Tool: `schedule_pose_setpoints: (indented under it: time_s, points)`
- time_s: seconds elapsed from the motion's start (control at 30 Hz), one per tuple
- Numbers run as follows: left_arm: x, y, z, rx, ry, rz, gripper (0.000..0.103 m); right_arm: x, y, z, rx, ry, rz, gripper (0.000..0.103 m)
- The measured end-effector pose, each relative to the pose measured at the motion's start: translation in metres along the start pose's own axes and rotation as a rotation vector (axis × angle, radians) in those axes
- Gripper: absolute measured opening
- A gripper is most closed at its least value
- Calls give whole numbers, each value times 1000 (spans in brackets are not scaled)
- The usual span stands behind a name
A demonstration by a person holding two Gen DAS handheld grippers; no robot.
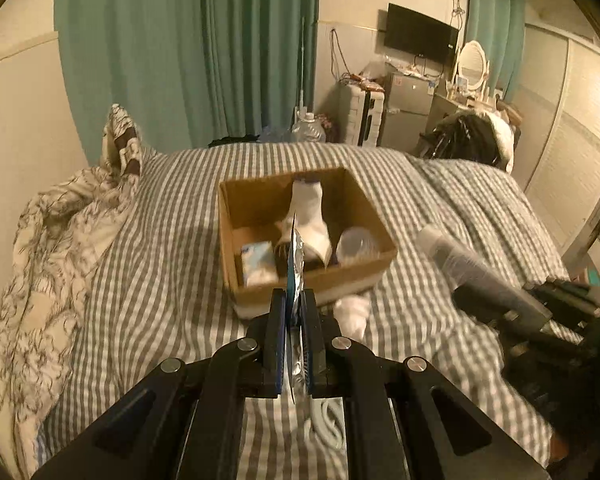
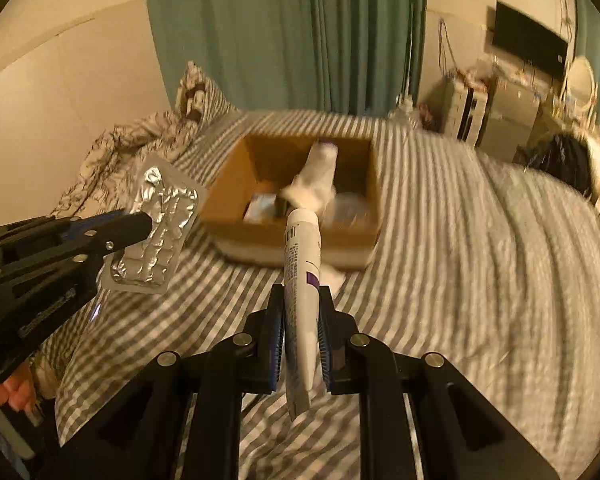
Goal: Organize objects
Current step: 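Lower the blister pack and white tube into the cardboard box and release both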
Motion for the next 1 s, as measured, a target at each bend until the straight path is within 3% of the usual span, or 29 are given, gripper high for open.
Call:
schedule_pose_setpoints:
  time_s: [0.23, 0.53, 0.7, 1.0]
  points:
    - [-51, 29, 7, 11, -2, 6, 7, -67, 2, 39, 37, -6, 53, 15]
    - [-110, 84, 7, -26, -2, 28, 7, -123, 75, 69, 26, 16, 27, 15]
    - [-118, 123, 10, -56, 25, 32, 7, -129, 122, 83, 7, 54, 1, 15]
    - [-104, 172, 6, -59, -23, -22, 9, -112, 184, 102, -19, 138, -71, 16]
Point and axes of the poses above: each gripper's, at about its wrist camera, not at the fingertips, and y roughly the way its jaws point, z to its right, x to its underside, the point moved 5 cm from there along y, roughly the way its jaws point, and after that the axes turned 14 degrees about -y, right-handed, at the moved point
